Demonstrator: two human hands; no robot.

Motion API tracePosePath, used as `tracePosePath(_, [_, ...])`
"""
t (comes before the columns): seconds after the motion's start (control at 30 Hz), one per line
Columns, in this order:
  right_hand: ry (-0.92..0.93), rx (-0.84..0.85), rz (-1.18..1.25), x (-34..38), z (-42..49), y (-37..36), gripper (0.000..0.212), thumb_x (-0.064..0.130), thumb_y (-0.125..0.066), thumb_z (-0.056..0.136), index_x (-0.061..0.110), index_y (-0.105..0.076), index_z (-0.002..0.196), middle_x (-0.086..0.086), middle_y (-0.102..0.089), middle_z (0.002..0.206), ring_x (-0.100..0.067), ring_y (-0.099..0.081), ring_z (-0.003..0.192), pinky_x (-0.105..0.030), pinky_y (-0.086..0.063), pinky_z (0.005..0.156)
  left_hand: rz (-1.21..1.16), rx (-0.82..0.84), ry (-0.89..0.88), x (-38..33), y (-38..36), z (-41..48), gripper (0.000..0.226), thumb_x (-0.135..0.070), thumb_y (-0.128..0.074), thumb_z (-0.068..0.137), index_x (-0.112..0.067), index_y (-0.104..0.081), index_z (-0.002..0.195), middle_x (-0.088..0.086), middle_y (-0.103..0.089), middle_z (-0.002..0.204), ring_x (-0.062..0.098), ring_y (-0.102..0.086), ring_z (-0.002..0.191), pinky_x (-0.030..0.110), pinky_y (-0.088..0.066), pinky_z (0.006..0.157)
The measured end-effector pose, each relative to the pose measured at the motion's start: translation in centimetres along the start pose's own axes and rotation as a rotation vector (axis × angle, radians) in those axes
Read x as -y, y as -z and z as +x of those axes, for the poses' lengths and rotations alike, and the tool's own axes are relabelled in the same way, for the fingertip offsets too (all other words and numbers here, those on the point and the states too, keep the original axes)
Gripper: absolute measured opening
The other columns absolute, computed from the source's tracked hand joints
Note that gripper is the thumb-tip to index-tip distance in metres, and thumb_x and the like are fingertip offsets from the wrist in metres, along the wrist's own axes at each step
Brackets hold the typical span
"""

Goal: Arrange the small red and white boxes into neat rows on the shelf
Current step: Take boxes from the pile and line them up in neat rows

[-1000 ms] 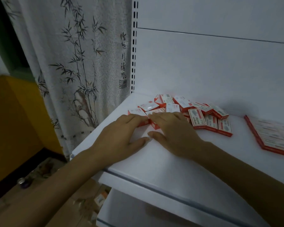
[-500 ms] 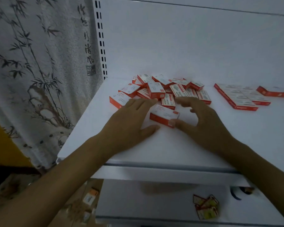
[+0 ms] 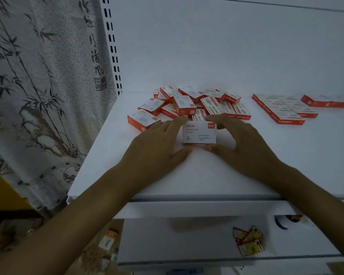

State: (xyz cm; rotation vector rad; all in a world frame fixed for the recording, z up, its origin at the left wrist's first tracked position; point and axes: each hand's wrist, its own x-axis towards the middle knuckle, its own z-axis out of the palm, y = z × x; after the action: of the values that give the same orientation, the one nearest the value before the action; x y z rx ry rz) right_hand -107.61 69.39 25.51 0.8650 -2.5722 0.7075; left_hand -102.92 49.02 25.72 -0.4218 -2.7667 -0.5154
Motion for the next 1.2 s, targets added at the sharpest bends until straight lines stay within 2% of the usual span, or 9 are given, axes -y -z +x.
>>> tracePosePath(0.1, [0.023,-0.008,-0.016,0.0,-0.1,0.1,0.055,0.042,-0.057,0.078,0.02,-0.047,0.128,-0.003,-0.063,0.118,-0.011,-0.056,0.101,-0.019,-0.036,0.089,0.0,0.023,-0.002,0.0,0.2,-0.1,0.064,-0.052,-0.044,0.089,-0.031,-0.018,0.143,-0.006,-0.04,0.144,0.017,-0.044,0.126,0.037,-0.043,0.099])
tracePosePath(0.2, [0.01,-0.008,-0.024,0.2,-0.2,0.0,0.056,0.041,-0.057,0.078,0.019,-0.045,0.128,-0.005,-0.063,0.117,-0.021,-0.061,0.101,-0.028,-0.041,0.091,-0.011,0.015,-0.011,0.0,0.2,-0.1,0.063,-0.051,-0.045,0.089,-0.03,-0.019,0.143,-0.006,-0.045,0.14,0.017,-0.05,0.12,0.036,-0.046,0.094])
tracePosePath(0.27, [0.007,-0.03,-0.041,0.1,-0.2,0.0,0.057,0.041,-0.059,0.078,0.019,-0.046,0.128,-0.005,-0.064,0.116,-0.022,-0.062,0.101,-0.033,-0.041,0.094,-0.035,0.008,-0.01,0.0,0.3,0.0,0.063,-0.052,-0.047,0.088,-0.031,-0.021,0.142,-0.007,-0.046,0.139,0.015,-0.05,0.119,0.034,-0.045,0.094])
tracePosePath(0.43, [-0.034,-0.054,0.042,-0.4,0.3,0.9,0.057,0.027,-0.069,0.079,0.023,-0.043,0.129,0.0,-0.062,0.117,-0.003,-0.053,0.093,-0.015,-0.038,0.088,-0.11,0.016,-0.015,-1.0,1.0,0.7,0.073,-0.053,-0.054,0.083,-0.034,-0.017,0.143,-0.01,-0.044,0.14,0.012,-0.05,0.12,0.037,-0.047,0.096])
tracePosePath(0.63, [-0.037,-0.143,0.109,-2.1,0.3,3.7,0.062,0.029,-0.068,0.08,0.024,-0.037,0.134,0.001,-0.059,0.121,-0.002,-0.054,0.089,-0.009,-0.037,0.078,-0.216,-0.066,-0.001,-4.2,0.9,3.1,0.078,-0.056,-0.054,0.079,-0.033,-0.018,0.144,-0.008,-0.044,0.141,0.013,-0.051,0.118,0.042,-0.05,0.093])
tracePosePath(0.77, [-0.044,-0.182,0.062,-5.7,-0.9,6.8,0.058,0.031,-0.068,0.079,0.025,-0.04,0.13,-0.003,-0.061,0.118,-0.007,-0.057,0.084,-0.023,-0.045,0.08,-0.217,-0.046,-0.014,-8.4,-0.5,6.1,0.075,-0.05,-0.057,0.082,-0.034,-0.018,0.144,-0.008,-0.043,0.141,0.013,-0.049,0.12,0.041,-0.05,0.093])
tracePosePath(0.87, [-0.056,-0.207,0.045,-9.0,-2.1,9.4,0.055,0.03,-0.068,0.08,0.022,-0.042,0.128,-0.006,-0.062,0.116,-0.011,-0.058,0.086,-0.032,-0.052,0.08,-0.203,-0.031,-0.049,-11.7,-2.1,8.5,0.078,-0.052,-0.056,0.082,-0.035,-0.013,0.145,-0.009,-0.041,0.143,0.014,-0.046,0.124,0.045,-0.048,0.095])
tracePosePath(1.03, [-0.126,-0.236,0.015,-15.6,-5.2,14.5,0.055,0.026,-0.067,0.081,0.023,-0.041,0.129,-0.007,-0.061,0.117,-0.012,-0.058,0.089,-0.034,-0.052,0.083,-0.159,0.0,-0.101,-18.6,-6.3,12.9,0.087,-0.053,-0.056,0.082,-0.034,-0.001,0.146,-0.01,-0.029,0.15,0.012,-0.038,0.131,0.043,-0.043,0.101])
tracePosePath(1.2, [-0.177,-0.241,0.018,-23.2,-9.0,19.3,0.053,0.029,-0.065,0.081,0.025,-0.041,0.128,-0.001,-0.062,0.113,-0.009,-0.061,0.083,-0.027,-0.052,0.078,-0.075,0.055,-0.159,-25.1,-10.6,16.9,0.088,-0.056,-0.053,0.084,-0.032,0.004,0.147,-0.008,-0.023,0.153,0.013,-0.031,0.135,0.038,-0.038,0.102])
